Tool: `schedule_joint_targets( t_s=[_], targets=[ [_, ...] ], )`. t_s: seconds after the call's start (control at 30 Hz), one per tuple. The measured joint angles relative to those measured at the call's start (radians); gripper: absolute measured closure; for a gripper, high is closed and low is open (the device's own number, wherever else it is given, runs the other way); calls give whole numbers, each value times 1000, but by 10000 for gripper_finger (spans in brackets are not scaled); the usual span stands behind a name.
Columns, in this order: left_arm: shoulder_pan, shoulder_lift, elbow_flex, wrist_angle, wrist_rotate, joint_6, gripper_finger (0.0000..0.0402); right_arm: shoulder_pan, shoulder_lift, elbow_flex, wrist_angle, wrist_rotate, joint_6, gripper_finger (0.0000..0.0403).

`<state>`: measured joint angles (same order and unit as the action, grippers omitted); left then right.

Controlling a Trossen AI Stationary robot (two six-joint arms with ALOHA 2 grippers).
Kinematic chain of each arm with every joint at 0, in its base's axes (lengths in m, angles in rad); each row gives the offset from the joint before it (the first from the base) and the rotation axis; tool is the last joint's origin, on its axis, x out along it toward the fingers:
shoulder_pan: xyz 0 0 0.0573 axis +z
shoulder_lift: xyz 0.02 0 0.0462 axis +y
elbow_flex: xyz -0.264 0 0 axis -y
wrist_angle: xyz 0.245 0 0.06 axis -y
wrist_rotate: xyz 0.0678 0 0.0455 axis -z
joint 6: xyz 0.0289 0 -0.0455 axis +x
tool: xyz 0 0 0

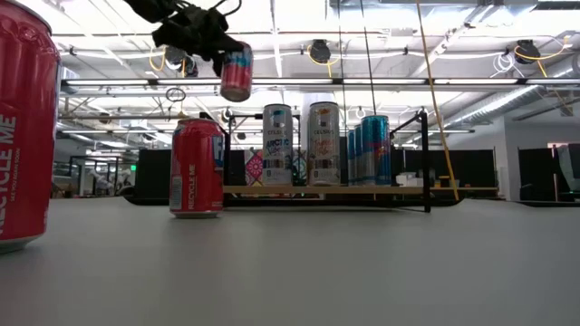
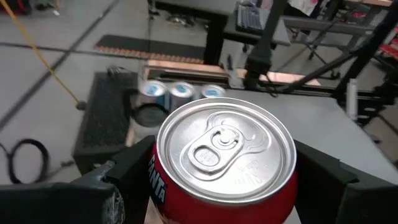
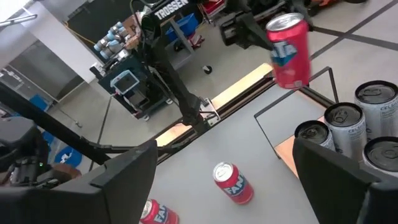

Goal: Place canned beverage on shelf
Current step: Put the middle right red soda can on the shelf

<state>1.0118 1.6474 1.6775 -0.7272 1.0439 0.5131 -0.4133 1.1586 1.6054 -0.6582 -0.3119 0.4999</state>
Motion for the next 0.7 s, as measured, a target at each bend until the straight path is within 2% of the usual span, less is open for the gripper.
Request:
schedule_joint_targets(
  t_s=[0.13, 0.27, 0.53, 0.7],
  targets=[
    [7, 42, 0, 27, -5, -9, 117, 0, 2, 0, 1, 0, -11, 67],
    [43, 58, 0, -17, 57, 10, 117, 0, 2, 0, -5, -3, -7, 67],
    [59, 139, 0, 14, 58, 19, 117, 1, 2, 0, -4, 4, -21, 67],
    [37, 150, 0, 21, 38, -6, 117, 1, 2, 0, -4, 82, -67, 67]
  ],
)
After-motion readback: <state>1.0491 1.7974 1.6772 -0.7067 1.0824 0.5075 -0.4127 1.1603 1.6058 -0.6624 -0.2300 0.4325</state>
